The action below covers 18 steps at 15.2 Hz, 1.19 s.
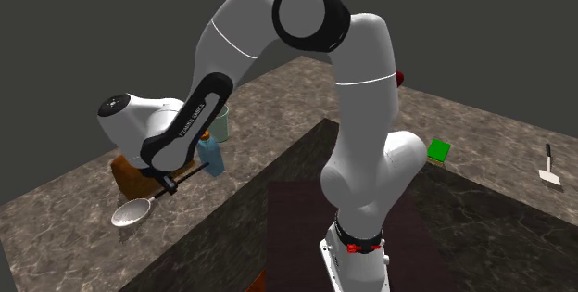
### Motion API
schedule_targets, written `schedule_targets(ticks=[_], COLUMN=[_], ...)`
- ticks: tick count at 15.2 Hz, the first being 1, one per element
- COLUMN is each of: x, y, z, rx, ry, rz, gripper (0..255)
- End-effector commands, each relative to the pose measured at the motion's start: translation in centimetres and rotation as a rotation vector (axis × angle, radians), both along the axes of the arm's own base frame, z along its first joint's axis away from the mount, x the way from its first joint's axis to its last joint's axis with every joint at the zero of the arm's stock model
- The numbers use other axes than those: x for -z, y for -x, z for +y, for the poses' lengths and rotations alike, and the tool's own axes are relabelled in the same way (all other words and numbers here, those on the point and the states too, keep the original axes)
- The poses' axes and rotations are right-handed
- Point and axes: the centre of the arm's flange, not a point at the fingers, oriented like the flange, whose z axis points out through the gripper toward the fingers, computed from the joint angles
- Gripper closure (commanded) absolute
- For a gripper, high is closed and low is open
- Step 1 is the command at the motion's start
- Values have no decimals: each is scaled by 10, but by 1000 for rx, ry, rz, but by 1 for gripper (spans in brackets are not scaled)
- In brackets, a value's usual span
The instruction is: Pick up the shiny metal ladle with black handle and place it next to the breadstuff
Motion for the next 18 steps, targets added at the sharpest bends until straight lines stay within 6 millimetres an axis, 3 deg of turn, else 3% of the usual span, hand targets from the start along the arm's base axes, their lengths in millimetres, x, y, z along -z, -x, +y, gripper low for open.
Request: schedule_targets(ticks=[1, 18], x=[10, 100], y=[0, 0], z=[1, 1], rx=[0, 0], ry=[0, 0], rz=[0, 0], gripper=[255, 255])
